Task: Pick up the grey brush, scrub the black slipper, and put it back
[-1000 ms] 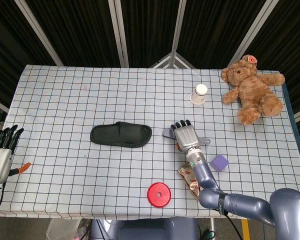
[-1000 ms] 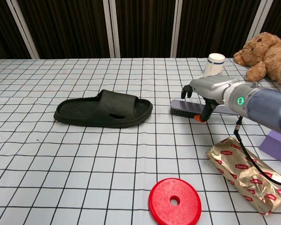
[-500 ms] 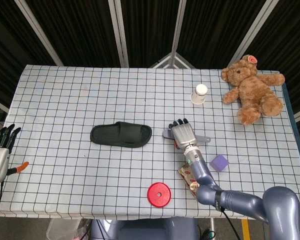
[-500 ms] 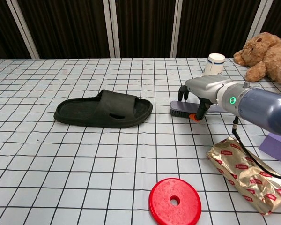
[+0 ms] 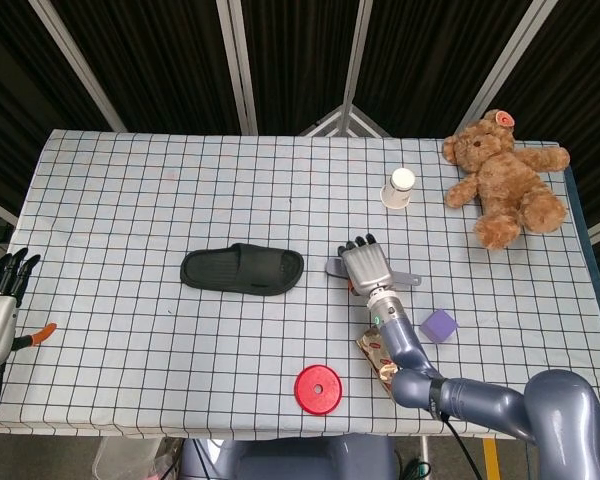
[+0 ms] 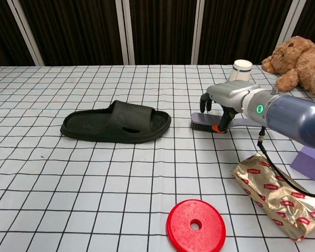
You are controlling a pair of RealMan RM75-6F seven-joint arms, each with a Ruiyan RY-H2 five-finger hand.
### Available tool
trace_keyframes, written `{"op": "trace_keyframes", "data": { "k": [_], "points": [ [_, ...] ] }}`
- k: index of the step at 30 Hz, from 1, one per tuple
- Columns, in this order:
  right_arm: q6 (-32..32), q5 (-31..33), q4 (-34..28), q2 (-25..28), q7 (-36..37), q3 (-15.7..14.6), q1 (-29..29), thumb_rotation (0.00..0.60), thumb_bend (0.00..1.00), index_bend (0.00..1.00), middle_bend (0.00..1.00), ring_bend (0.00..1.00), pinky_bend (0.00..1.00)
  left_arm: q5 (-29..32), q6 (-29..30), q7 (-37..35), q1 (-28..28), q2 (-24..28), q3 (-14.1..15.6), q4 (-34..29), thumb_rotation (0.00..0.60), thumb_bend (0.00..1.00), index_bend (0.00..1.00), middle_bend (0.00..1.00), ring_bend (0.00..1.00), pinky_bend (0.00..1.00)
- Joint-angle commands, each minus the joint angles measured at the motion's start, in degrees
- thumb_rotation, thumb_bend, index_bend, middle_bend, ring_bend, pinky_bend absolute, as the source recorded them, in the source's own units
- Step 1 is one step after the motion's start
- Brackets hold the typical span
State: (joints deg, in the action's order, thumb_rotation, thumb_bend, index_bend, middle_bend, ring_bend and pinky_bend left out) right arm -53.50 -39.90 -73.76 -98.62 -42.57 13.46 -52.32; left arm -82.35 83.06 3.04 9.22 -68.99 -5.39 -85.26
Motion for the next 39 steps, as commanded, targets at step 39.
{"op": "trace_keyframes", "data": {
  "k": [39],
  "points": [
    [-0.7, -2.6, 1.1, -0.6, 3.5, -1.5, -0.1, 0.6, 0.41, 0.65, 0.57, 0.51, 0.52, -0.4, 0.1, -0.2, -0.1, 0.1, 0.3, -0.1, 0.6, 0.07, 0.0, 0.0, 0.0, 0.04]
  ]
}}
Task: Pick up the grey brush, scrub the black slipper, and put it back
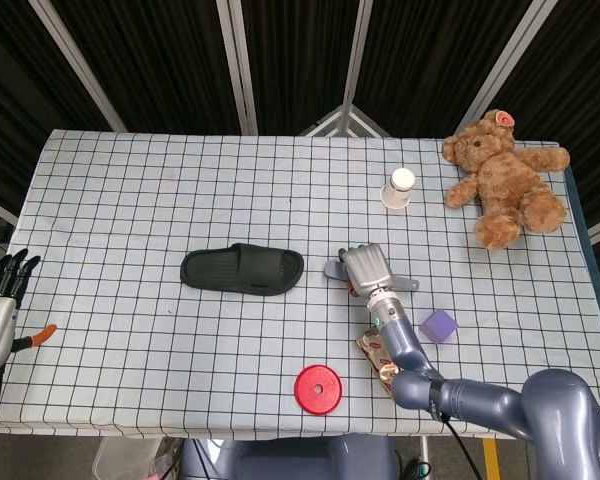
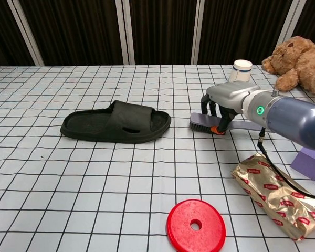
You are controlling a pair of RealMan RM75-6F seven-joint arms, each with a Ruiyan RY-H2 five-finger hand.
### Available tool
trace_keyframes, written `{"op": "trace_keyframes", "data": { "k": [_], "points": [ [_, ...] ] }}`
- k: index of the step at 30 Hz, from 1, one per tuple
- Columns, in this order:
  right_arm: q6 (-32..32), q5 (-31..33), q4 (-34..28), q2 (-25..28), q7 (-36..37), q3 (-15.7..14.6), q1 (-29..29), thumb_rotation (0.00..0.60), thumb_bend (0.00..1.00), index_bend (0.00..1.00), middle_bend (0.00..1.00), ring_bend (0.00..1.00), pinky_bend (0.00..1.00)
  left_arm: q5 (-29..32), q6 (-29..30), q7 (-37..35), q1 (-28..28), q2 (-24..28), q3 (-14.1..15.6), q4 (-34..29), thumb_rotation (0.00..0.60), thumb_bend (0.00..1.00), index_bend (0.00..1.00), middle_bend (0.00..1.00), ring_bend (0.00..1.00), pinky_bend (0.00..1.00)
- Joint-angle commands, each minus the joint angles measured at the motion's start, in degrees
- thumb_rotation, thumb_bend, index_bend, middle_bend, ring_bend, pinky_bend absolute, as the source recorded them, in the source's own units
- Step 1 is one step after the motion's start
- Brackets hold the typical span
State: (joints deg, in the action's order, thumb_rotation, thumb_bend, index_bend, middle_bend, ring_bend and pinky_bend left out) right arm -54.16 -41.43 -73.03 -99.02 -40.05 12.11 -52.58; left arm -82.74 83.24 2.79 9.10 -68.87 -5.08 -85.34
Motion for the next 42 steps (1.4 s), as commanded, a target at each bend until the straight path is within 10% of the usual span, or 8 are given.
{"op": "trace_keyframes", "data": {
  "k": [1, 25, 42],
  "points": [
    [-0.1, -1.7, 0.6, -0.4, 1.6, -0.2, 0.3, 0.6, 0.41, 0.68, 0.58, 0.52, 0.53, 0.1, -0.1, 0.0, 0.0, 0.0, 0.0, 0.0, 0.6, 0.09, 0.0, 0.0, 0.0, 0.04],
    [-2.9, -13.2, 0.2, 1.3, 8.8, -0.6, 2.9, 0.6, 0.45, 0.77, 0.65, 0.58, 0.58, -0.9, -4.7, -1.7, 3.1, -1.4, 0.3, 1.4, 0.6, 0.39, 0.0, 0.0, 0.0, 0.04],
    [-5.0, -13.5, -9.7, 6.2, 4.7, 1.7, 2.3, 0.6, 0.45, 0.77, 0.66, 0.58, 0.58, 3.4, -29.0, -3.1, 21.7, -2.8, -5.8, 1.4, 0.6, 0.51, 0.0, 0.08, 0.03, 0.08]
  ]
}}
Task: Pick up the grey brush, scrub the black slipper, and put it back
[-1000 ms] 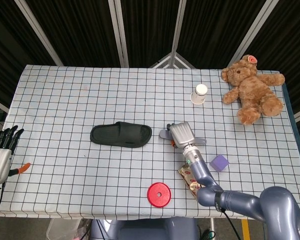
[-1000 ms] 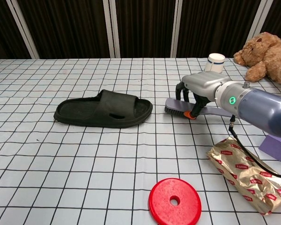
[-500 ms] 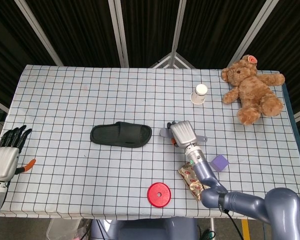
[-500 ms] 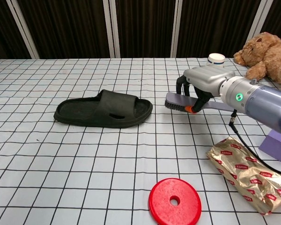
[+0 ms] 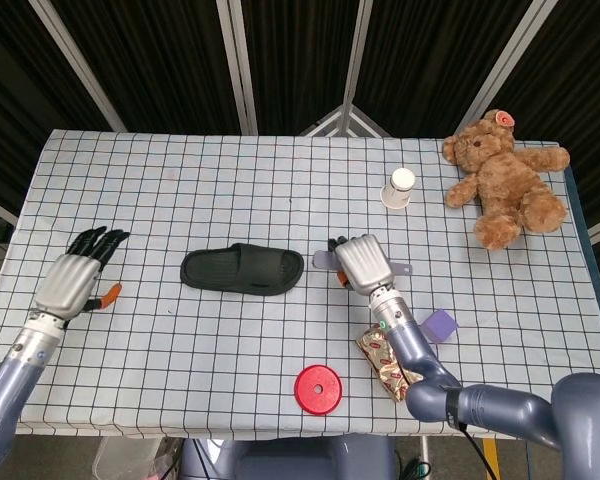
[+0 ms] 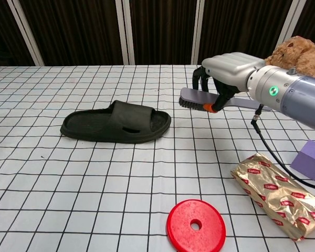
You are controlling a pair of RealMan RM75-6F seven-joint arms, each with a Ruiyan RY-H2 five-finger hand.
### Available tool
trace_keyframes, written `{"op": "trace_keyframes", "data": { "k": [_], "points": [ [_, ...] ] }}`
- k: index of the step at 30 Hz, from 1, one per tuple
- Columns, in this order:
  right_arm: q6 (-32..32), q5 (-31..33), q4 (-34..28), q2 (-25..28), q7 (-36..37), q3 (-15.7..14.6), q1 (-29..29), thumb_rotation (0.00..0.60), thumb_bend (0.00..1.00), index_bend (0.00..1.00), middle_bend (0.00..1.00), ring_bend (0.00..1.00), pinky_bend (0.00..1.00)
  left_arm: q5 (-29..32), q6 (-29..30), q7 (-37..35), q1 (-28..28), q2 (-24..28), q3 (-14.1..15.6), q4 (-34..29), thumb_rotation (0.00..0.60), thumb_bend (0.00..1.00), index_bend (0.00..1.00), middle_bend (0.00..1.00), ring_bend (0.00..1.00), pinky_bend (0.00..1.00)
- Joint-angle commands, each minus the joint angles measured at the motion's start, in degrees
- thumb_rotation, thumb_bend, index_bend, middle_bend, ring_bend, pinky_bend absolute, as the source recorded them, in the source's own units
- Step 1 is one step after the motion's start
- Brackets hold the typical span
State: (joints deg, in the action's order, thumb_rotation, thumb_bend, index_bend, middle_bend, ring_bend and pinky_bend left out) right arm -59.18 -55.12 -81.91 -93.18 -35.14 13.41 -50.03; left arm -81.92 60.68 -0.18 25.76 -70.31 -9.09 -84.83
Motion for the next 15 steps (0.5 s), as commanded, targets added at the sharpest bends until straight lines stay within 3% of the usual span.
{"op": "trace_keyframes", "data": {
  "k": [1, 6, 15],
  "points": [
    [0.0, 0.3, -1.2, 0.5, -0.2, 0.6, -0.4, 0.6, 0.45, 0.77, 0.66, 0.58, 0.58, 3.0, -7.7, -0.3, 5.9, -1.7, -1.8, 1.2, 0.6, 0.51, 0.0, 0.08, 0.03, 0.08],
    [-0.1, 0.3, -4.2, 1.5, 0.3, 2.1, -1.1, 0.6, 0.45, 0.77, 0.66, 0.58, 0.58, 4.4, -15.1, -1.4, 10.8, -5.4, -1.4, 4.5, 0.6, 0.5, 0.0, 0.08, 0.03, 0.08],
    [0.0, 0.9, -6.8, 0.7, -1.5, 3.7, -3.6, 0.6, 0.45, 0.77, 0.66, 0.58, 0.58, 4.6, -20.5, -3.1, 12.9, -11.5, 2.6, 12.3, 0.6, 0.52, 0.0, 0.08, 0.03, 0.08]
  ]
}}
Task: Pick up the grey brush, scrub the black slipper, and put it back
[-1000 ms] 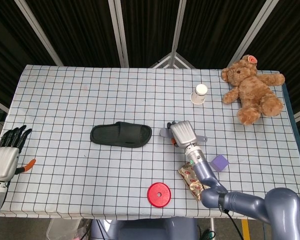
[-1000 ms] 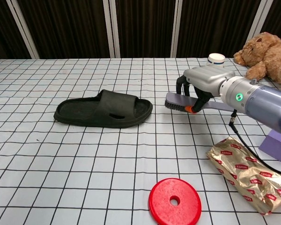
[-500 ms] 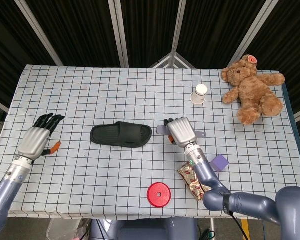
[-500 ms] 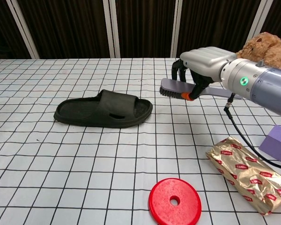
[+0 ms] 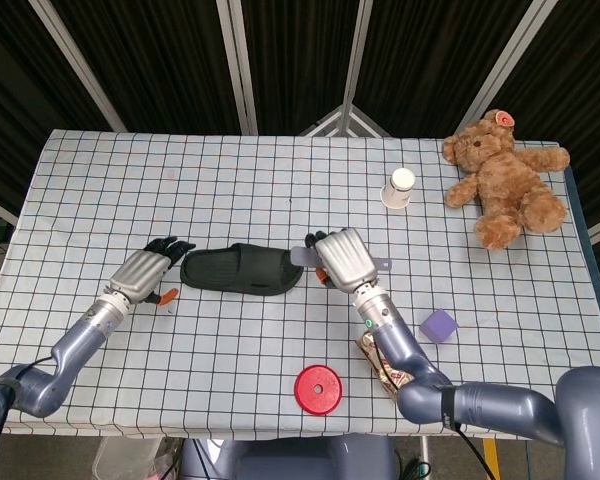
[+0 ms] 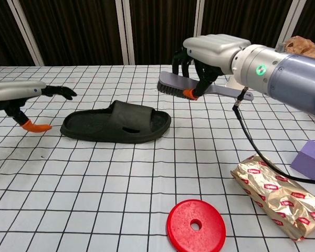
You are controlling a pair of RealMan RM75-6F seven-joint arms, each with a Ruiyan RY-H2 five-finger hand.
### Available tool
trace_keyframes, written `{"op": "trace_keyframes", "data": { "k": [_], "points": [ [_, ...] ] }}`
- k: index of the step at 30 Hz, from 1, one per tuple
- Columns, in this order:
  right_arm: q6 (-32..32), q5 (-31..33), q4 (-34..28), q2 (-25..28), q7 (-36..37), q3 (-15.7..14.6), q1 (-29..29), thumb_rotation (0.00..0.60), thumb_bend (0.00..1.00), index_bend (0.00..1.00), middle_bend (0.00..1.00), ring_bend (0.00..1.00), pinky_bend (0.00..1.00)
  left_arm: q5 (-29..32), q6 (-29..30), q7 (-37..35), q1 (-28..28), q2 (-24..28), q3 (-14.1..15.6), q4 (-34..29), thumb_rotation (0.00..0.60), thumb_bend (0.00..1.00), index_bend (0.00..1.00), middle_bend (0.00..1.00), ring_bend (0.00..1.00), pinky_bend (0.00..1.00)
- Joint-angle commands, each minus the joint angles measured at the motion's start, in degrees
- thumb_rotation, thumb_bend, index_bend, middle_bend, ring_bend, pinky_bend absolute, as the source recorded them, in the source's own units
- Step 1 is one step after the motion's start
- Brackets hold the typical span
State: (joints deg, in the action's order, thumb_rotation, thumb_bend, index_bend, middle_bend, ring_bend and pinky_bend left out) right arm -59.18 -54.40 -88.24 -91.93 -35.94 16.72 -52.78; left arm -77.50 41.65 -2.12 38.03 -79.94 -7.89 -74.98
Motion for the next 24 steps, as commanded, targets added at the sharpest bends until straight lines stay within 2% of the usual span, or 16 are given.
{"op": "trace_keyframes", "data": {
  "k": [1, 7, 17, 24],
  "points": [
    [0.0, 0.3, -0.5, -1.0, -1.1, 0.5, -1.3, 0.6, 0.45, 0.77, 0.66, 0.58, 0.58, 0.0, -1.6, -1.4, 0.7, -2.3, 1.8, 3.3, 0.6, 0.53, 0.0, 0.08, 0.03, 0.08],
    [-0.5, 0.9, -0.8, -3.3, -3.5, 1.3, -3.7, 0.6, 0.45, 0.77, 0.66, 0.58, 0.58, -1.8, -1.1, -3.0, 0.4, -2.8, 3.7, 4.6, 0.6, 0.54, 0.0, 0.08, 0.03, 0.08],
    [-1.2, 2.5, 0.5, -6.0, -4.7, 1.7, -5.4, 0.6, 0.45, 0.77, 0.66, 0.59, 0.58, -2.7, -1.4, -6.7, 0.9, -3.8, 5.0, 8.0, 0.6, 0.54, 0.0, 0.08, 0.04, 0.08],
    [-0.2, 2.5, 6.0, -9.9, -1.0, 2.6, -6.8, 0.6, 0.47, 0.77, 0.66, 0.6, 0.58, -3.4, -0.7, -8.2, 0.9, -3.6, 5.6, 8.8, 0.6, 0.54, 0.0, 0.08, 0.04, 0.08]
  ]
}}
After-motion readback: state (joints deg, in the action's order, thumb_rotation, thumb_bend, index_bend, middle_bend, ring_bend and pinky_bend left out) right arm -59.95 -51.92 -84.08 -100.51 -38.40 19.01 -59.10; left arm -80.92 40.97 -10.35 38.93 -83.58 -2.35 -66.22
